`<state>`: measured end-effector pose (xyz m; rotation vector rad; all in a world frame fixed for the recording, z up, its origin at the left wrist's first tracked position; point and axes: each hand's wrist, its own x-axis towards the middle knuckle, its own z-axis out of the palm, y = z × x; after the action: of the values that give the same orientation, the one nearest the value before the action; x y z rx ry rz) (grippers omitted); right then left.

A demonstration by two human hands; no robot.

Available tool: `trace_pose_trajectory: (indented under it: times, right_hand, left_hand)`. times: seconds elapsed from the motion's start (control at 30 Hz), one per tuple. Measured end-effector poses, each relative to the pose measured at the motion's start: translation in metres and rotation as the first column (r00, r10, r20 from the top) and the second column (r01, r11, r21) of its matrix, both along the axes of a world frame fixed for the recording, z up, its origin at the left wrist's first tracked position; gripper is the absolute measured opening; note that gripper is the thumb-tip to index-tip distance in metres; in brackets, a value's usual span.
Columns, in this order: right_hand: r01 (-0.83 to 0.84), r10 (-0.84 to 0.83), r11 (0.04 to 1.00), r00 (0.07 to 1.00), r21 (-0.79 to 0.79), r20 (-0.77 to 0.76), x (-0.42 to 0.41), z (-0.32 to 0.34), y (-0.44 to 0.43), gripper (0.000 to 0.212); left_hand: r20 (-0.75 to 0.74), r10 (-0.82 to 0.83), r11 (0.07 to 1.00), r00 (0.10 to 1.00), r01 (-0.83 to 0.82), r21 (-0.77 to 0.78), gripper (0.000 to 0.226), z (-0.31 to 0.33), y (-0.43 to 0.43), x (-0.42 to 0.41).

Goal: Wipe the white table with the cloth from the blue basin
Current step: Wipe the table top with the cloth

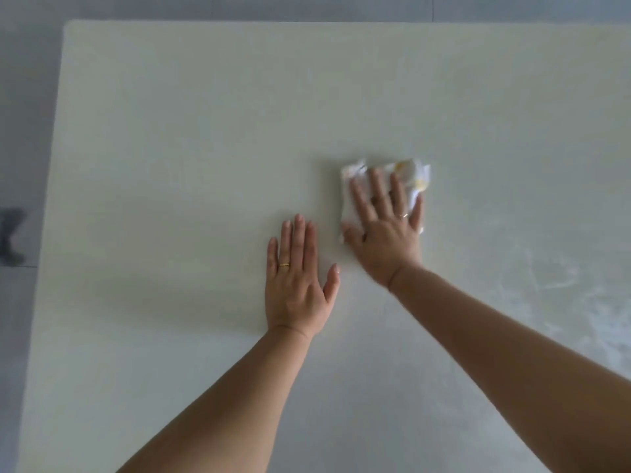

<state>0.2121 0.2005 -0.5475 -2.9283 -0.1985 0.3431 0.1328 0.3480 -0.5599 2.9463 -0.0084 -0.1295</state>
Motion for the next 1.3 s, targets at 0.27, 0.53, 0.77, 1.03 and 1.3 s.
trace_pose_trajectory:
  times: [0.27, 0.53, 0.77, 1.03, 1.3]
  right_hand:
    - [0.184, -0.184, 0.983, 0.983, -0.031, -0.002, 0.012, 0.002, -0.068, 0.07]
    - [-0.239, 0.243, 0.969, 0.968, -0.066, 0.058, -0.044, 0.003, -0.046, 0.064]
    - [0.278, -0.278, 0.961, 0.96, -0.003, -0.034, -0.054, 0.006, -0.037, 0.066]
    - [0.063, -0.063, 0.996, 0.998, -0.061, -0.005, -0.077, 0.006, -0.087, 0.063]
    - [-0.075, 0.073, 0.997, 0.997, -0.033, -0.04, -0.153, 0.01, -0.032, 0.064]
  left_hand:
    - [-0.007, 0.006, 1.0, 1.0, -0.006, -0.025, 0.07, 0.001, 0.0, 0.001]
    - [-0.015, -0.002, 1.0, 1.0, 0.002, 0.002, 0.07, -0.001, 0.0, 0.0]
    - [0.013, 0.011, 1.0, 1.0, -0.011, -0.018, 0.07, 0.0, -0.001, 0.0]
    - [-0.037, -0.017, 0.999, 0.999, 0.016, -0.031, 0.07, 0.01, 0.0, -0.001]
    - [0.04, -0.027, 0.992, 0.999, 0.032, -0.121, 0.064, 0.022, -0.013, -0.109]
